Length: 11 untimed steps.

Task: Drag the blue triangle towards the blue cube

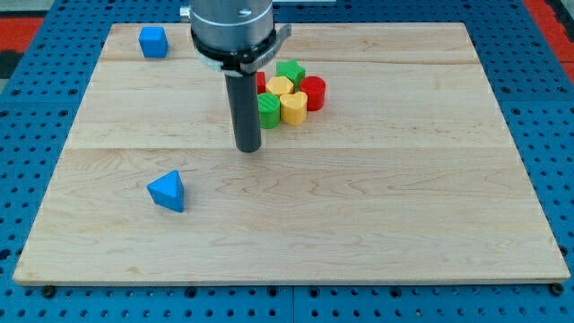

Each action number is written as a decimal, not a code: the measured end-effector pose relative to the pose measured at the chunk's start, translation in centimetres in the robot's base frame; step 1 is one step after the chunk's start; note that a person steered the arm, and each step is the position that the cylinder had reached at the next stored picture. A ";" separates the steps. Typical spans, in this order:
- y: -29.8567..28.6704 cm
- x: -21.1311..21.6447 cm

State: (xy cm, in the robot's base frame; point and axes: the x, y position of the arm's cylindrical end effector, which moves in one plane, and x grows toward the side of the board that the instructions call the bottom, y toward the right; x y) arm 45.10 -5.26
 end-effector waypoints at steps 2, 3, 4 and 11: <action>-1.3 6.9; -5.6 8.0; -8.9 8.6; -13.8 1.9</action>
